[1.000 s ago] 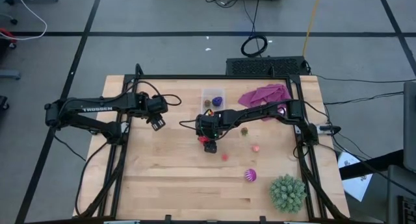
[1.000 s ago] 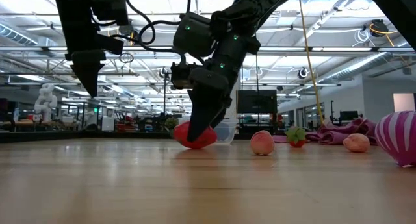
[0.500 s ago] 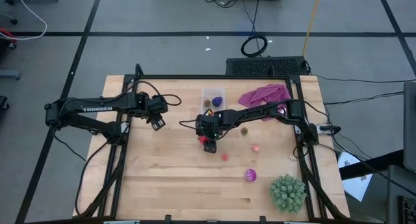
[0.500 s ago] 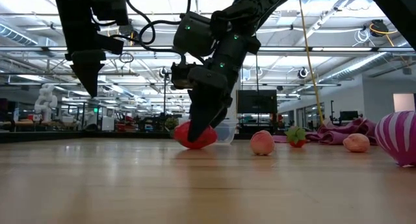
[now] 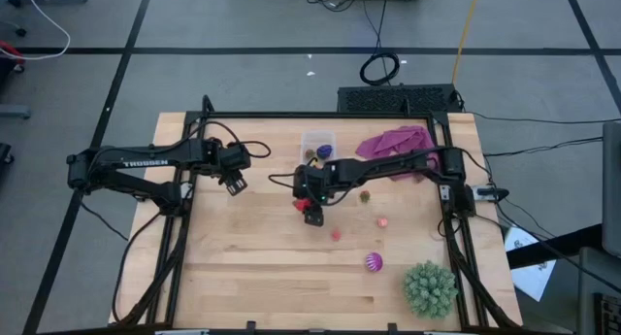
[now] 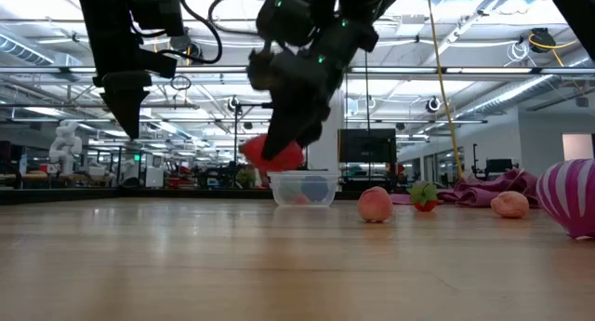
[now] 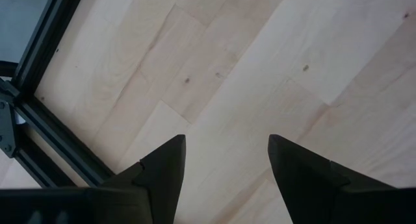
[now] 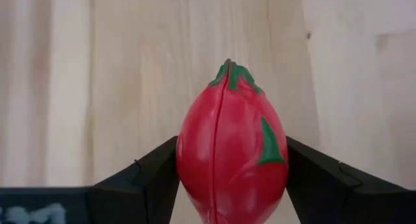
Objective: Pick and placing Produce into tupperware
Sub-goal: Put the red dragon fruit into the transparent bin
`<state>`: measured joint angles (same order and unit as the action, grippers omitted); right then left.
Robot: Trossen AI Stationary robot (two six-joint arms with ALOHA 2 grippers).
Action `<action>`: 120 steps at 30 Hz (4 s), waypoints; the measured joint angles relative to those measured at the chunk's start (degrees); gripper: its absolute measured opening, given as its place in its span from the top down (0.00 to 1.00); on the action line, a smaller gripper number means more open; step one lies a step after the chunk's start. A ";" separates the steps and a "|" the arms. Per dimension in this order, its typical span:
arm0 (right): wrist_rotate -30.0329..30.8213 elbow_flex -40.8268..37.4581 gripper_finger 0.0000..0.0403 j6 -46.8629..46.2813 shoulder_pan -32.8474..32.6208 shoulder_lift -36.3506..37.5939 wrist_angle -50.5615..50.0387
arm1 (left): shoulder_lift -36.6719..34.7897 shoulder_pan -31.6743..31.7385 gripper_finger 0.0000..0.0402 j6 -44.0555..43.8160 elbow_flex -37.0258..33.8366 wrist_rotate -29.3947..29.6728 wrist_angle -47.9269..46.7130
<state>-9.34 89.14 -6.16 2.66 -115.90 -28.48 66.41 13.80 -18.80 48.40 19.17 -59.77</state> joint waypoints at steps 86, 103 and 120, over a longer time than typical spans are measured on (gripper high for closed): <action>4.57 -14.05 0.42 5.74 17.49 8.96 13.01 | 0.00 -0.02 0.44 -0.86 0.00 -0.86 0.07; 4.53 -14.03 0.42 7.04 17.46 5.32 13.13 | 0.00 -0.01 0.44 -0.97 -0.02 -1.11 0.44; 4.28 -14.03 0.42 7.04 17.11 5.25 12.52 | 0.00 -0.02 0.44 -0.95 -0.02 -1.13 0.47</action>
<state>-5.06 75.11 0.89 19.77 -110.65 -15.97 66.41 13.78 -19.75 48.38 18.04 -59.31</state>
